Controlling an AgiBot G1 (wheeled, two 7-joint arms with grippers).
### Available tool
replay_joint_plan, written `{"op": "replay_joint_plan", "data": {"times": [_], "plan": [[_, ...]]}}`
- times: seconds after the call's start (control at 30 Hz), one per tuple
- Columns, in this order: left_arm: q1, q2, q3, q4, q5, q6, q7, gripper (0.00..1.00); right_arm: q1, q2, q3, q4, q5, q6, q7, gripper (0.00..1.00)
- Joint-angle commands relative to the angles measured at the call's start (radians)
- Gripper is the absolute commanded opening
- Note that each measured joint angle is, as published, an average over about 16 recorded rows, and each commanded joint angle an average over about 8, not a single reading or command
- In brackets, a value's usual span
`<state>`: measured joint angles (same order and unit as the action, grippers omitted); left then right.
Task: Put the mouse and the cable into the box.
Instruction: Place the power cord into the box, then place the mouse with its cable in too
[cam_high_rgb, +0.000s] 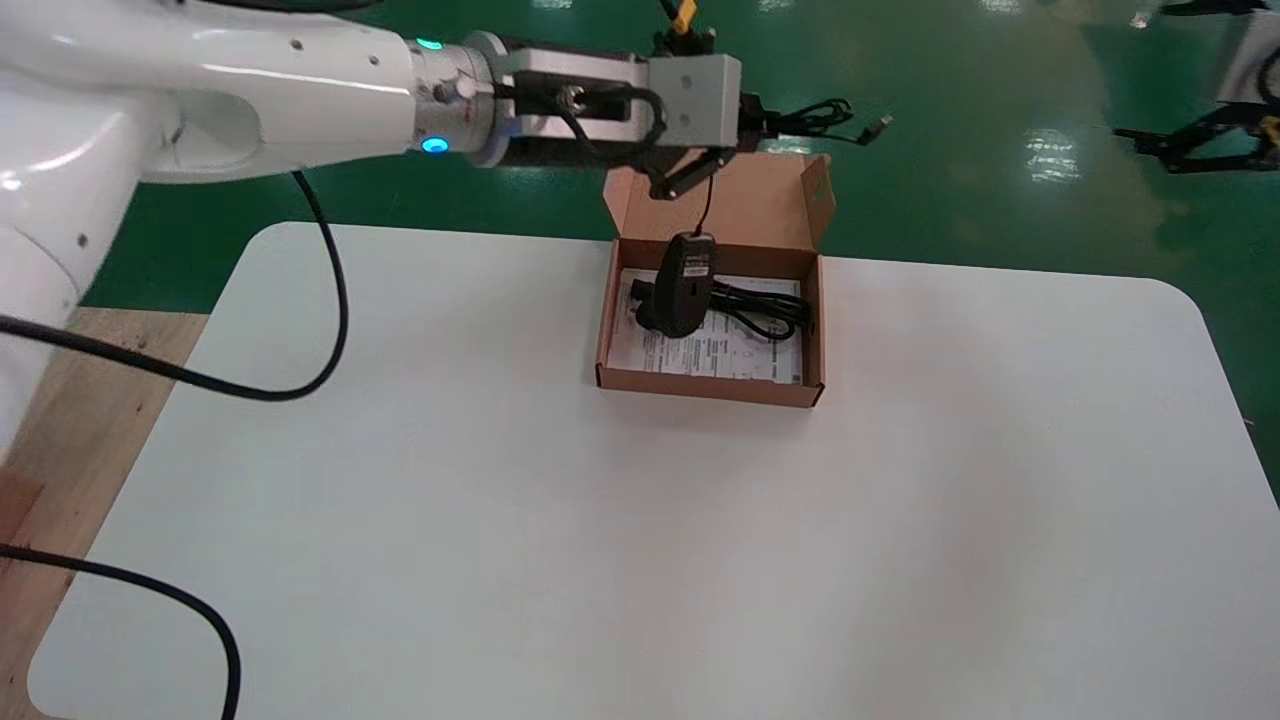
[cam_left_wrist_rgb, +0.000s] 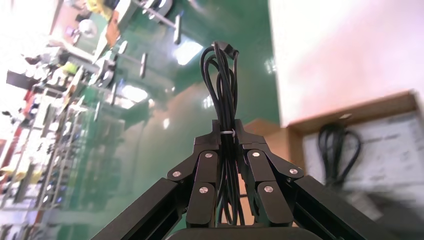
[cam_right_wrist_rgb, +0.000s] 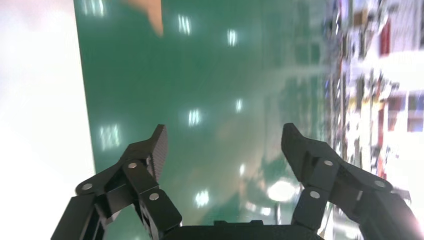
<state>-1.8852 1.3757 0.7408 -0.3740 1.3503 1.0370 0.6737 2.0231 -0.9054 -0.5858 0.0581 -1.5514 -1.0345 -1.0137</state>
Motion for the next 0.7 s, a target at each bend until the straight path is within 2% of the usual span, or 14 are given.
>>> {"op": "replay_joint_plan", "data": {"times": [0.03,0.37,0.7], "plan": [[0.036,0.000,0.032,-0.057,-0.029,-0.028,-0.021,0.00,0.021,0.036,-0.009,-0.014,-0.015,0.002,0.014,1.00],[0.099,-0.003,0.208,-0.117,-0.140,-0.126,-0.112,0.00,0.049,0.101,-0.046,-0.036,-0.070,-0.028,0.038,1.00],[0.146,-0.006,0.340,-0.061,-0.224,-0.203,-0.258,0.00,0.044,0.101,-0.049,-0.042,-0.073,-0.051,0.047,1.00]]}}
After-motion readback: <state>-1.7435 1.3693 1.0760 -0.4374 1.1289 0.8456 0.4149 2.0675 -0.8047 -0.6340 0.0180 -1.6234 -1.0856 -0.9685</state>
